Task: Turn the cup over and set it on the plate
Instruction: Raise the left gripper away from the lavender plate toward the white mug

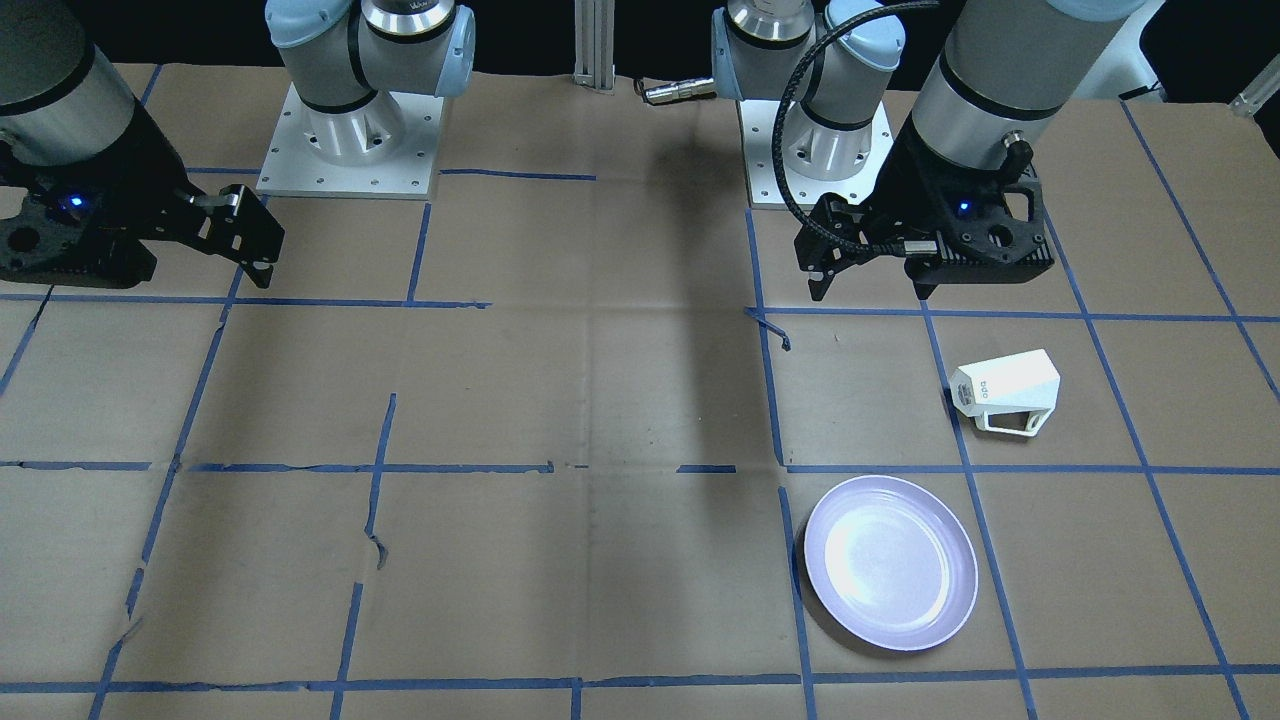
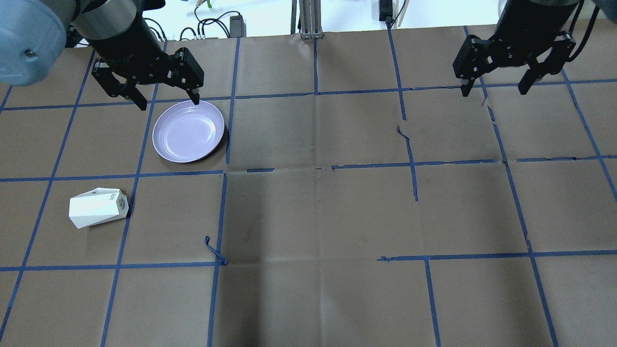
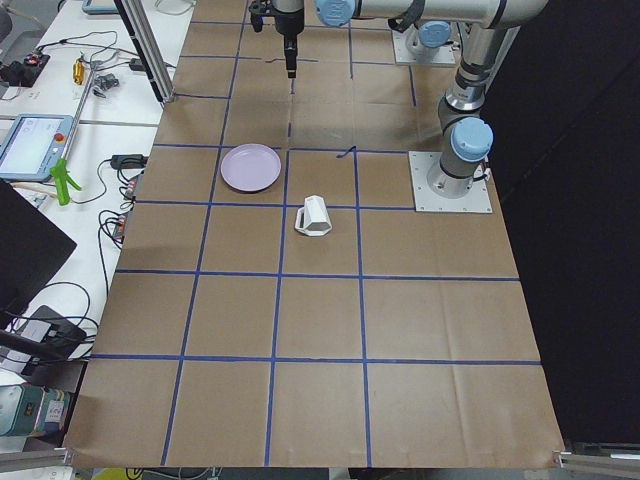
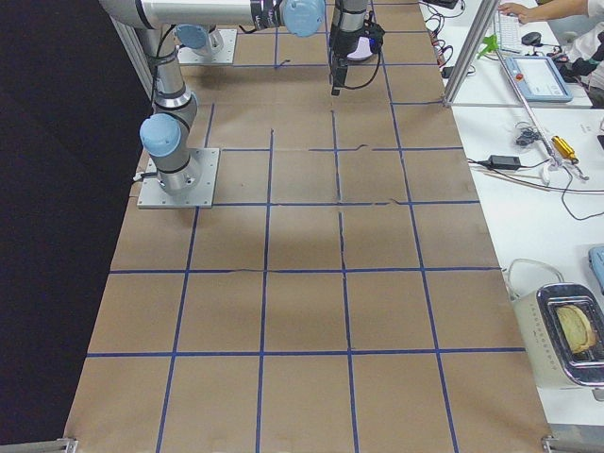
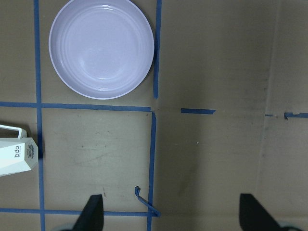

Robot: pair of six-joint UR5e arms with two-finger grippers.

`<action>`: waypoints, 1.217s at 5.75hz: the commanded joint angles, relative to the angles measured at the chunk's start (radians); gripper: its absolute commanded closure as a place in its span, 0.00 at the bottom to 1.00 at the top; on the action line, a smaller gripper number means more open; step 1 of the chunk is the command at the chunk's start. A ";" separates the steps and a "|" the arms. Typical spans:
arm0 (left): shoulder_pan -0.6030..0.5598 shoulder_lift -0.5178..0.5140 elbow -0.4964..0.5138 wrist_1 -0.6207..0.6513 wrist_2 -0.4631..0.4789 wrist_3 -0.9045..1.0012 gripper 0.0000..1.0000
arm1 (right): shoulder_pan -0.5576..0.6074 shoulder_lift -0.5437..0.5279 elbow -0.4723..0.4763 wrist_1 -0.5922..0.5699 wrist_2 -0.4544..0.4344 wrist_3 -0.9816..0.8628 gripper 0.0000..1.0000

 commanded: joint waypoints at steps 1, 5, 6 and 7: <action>0.005 0.020 -0.025 0.013 0.037 0.083 0.01 | 0.000 0.000 0.000 0.000 0.000 0.000 0.00; 0.251 0.037 -0.033 -0.006 0.037 0.381 0.01 | 0.000 0.000 0.000 0.000 0.000 0.000 0.00; 0.345 0.038 -0.041 -0.013 0.032 0.537 0.01 | 0.000 0.000 0.000 0.000 0.000 0.000 0.00; 0.440 0.038 -0.067 -0.012 0.025 0.662 0.01 | 0.000 0.000 0.000 0.000 0.000 0.000 0.00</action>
